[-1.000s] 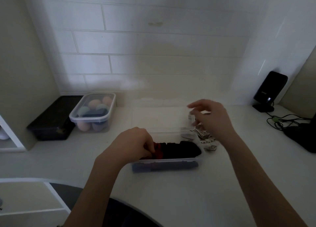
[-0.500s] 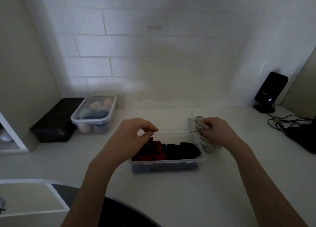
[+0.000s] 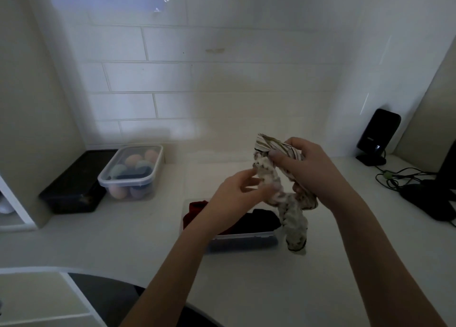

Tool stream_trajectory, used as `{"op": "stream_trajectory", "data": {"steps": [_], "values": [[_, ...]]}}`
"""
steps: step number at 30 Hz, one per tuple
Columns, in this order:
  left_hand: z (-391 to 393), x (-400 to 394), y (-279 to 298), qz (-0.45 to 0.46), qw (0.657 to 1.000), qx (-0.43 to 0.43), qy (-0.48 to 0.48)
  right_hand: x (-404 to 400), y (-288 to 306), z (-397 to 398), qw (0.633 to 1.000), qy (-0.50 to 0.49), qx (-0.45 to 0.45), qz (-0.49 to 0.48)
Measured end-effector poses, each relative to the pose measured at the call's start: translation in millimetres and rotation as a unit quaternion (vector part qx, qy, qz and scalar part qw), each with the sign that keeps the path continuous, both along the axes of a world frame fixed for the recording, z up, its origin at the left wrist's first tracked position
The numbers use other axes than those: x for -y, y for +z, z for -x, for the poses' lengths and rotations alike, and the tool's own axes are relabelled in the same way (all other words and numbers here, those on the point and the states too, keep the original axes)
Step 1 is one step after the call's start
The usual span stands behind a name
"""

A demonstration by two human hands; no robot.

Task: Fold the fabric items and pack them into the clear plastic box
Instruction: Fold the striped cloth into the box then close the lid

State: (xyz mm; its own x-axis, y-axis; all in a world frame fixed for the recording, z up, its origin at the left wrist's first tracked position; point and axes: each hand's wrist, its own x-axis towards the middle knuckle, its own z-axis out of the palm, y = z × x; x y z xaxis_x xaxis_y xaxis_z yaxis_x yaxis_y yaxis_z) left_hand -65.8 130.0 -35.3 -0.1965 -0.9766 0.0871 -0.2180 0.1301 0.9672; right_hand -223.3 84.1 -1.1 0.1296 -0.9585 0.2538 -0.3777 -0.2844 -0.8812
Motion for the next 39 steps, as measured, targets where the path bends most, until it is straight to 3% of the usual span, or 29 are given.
{"op": "stream_trajectory", "data": {"steps": [2, 6, 8, 10, 12, 14, 16, 17, 19, 21, 26, 30, 34, 36, 39], "values": [[7.0, 0.5, 3.0, -0.066, 0.993, -0.097, -0.012, -0.7, -1.0, -4.0, 1.000, 0.006, 0.027, -0.002], [2.8, -3.6, -0.1, -0.092, 0.989, -0.109, -0.047, -0.4, -3.0, -7.0, 0.993, 0.020, 0.109, -0.044], [-5.7, -6.8, 0.8, -0.092, 0.965, -0.235, -0.072, 1.4, -1.5, -3.8, 0.990, 0.030, 0.126, -0.047], [-18.0, -3.6, 3.6, -0.073, 0.898, -0.425, -0.085, 3.0, -2.1, 2.3, 0.996, 0.043, 0.077, -0.032], [-30.5, 2.5, 7.7, -0.024, 0.801, -0.592, -0.088, 1.0, -4.1, 4.9, 0.995, 0.083, 0.003, -0.046], [-40.0, 8.0, 10.6, 0.007, 0.740, -0.669, -0.069, -3.1, -6.9, 0.6, 0.986, 0.137, -0.042, -0.087], [-43.6, 9.1, 13.9, 0.026, 0.750, -0.659, -0.052, -5.7, -9.5, -7.5, 0.980, 0.159, -0.081, -0.093], [-43.4, 8.8, 13.6, 0.037, 0.784, -0.620, -0.022, -6.2, -10.1, -11.5, 0.979, 0.159, -0.098, -0.085], [-37.4, 6.8, 12.0, 0.092, 0.915, -0.383, 0.091, -8.2, -8.5, -17.8, 0.978, 0.154, -0.126, -0.063], [-28.0, 3.8, 8.7, 0.135, 0.956, -0.214, 0.148, -11.3, -5.3, -20.9, 0.978, 0.163, -0.128, -0.040], [-26.1, 6.6, -6.2, 0.103, 0.984, -0.140, 0.044, -21.0, 4.3, -20.7, 0.973, 0.224, -0.049, 0.005], [-25.9, 4.7, -2.6, 0.103, 0.987, -0.121, 0.035, -22.0, 7.1, -19.1, 0.966, 0.256, 0.028, -0.001], [-26.8, 3.2, -1.9, 0.097, 0.987, -0.119, 0.050, -19.9, 5.3, -20.6, 0.966, 0.253, 0.048, 0.008], [-27.6, 4.0, -2.4, 0.081, 0.984, -0.144, 0.073, -15.4, 2.4, -20.8, 0.974, 0.209, 0.087, 0.007], [-29.4, 3.7, -2.0, 0.033, 0.969, -0.244, 0.033, -8.4, -1.6, -18.8, 0.973, 0.169, 0.153, -0.029]]}}
